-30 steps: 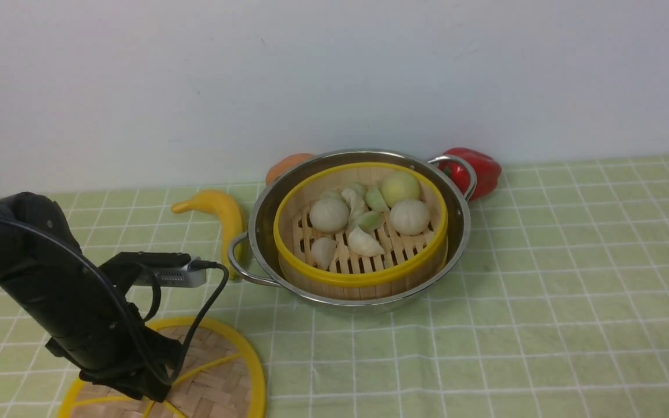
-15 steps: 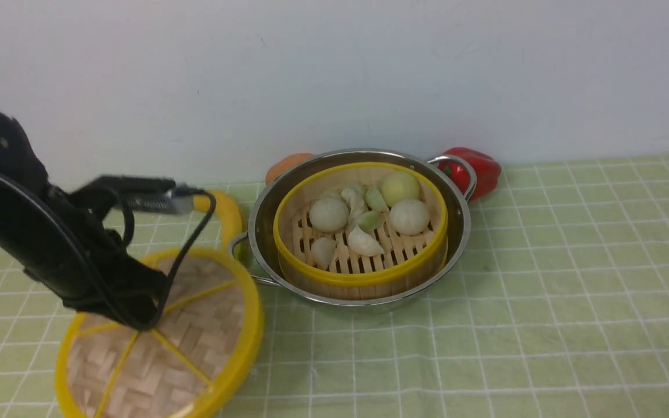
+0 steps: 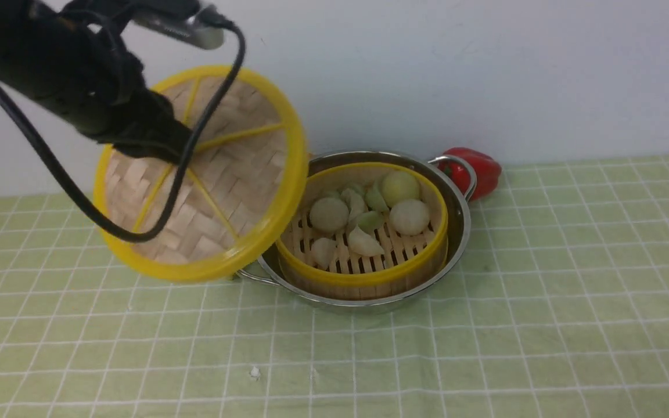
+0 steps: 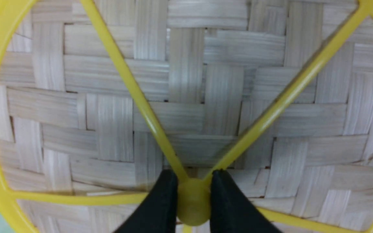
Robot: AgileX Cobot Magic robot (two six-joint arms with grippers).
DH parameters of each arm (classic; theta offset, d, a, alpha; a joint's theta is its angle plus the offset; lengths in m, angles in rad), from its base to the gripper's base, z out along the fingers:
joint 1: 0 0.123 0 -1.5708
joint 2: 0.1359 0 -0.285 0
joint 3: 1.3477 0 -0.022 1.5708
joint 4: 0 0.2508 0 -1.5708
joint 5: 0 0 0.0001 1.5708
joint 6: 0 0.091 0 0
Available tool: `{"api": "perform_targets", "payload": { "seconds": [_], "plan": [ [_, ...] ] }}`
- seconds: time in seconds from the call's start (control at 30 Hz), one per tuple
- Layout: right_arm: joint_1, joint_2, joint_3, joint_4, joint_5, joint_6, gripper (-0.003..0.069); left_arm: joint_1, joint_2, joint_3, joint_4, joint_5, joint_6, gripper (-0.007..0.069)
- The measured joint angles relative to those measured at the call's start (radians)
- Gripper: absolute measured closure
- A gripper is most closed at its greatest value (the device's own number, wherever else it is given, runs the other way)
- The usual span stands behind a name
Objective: Place the steamer in the pot on the green tablecloth, and put the lid on the steamer.
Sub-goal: 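Place the yellow bamboo steamer lid onto the steamer in the pot with the left gripper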
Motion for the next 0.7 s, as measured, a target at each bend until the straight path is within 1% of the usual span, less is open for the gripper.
{"api": "perform_targets", "payload": {
  "seconds": [0.03, 0.07, 0.1, 0.13, 0.2, 0.3, 0.37, 0.4, 0.43, 0.5, 0.7],
  "plan": [
    [0.000, 0.000, 0.000, 0.000, 0.000, 0.000, 0.0419, -0.039, 0.020, -0.019, 0.026, -0.005, 0.042, 0.0508],
    [0.000, 0.000, 0.000, 0.000, 0.000, 0.000, 0.0419, -0.047, 0.020, -0.019, 0.032, -0.007, 0.042, 0.0508],
    [0.000, 0.000, 0.000, 0.000, 0.000, 0.000, 0.0419, -0.102, 0.055, -0.044, 0.083, -0.019, 0.107, 0.0508],
    [0.000, 0.000, 0.000, 0.000, 0.000, 0.000, 0.0419, -0.139, 0.075, -0.055, 0.111, -0.026, 0.141, 0.0508],
    [0.000, 0.000, 0.000, 0.000, 0.000, 0.000, 0.0419, -0.208, 0.129, -0.067, 0.195, -0.062, 0.187, 0.0508],
    [0.000, 0.000, 0.000, 0.000, 0.000, 0.000, 0.0419, -0.280, 0.198, -0.070, 0.317, -0.158, 0.208, 0.0508],
    [0.000, 0.000, 0.000, 0.000, 0.000, 0.000, 0.0419, -0.291, 0.212, -0.070, 0.342, -0.185, 0.208, 0.0508],
    [0.000, 0.000, 0.000, 0.000, 0.000, 0.000, 0.0419, -0.303, 0.236, -0.070, 0.374, -0.237, 0.209, 0.0508],
    [0.000, 0.000, 0.000, 0.000, 0.000, 0.000, 0.0419, -0.307, 0.255, -0.070, 0.382, -0.280, 0.209, 0.0508],
    [0.000, 0.000, 0.000, 0.000, 0.000, 0.000, 0.0419, -0.308, 0.276, -0.072, 0.385, -0.311, 0.203, 0.0508],
    [0.000, 0.000, 0.000, 0.000, 0.000, 0.000, 0.0419, -0.308, 0.325, -0.072, 0.372, -0.329, 0.200, 0.0508]
  ]
}}
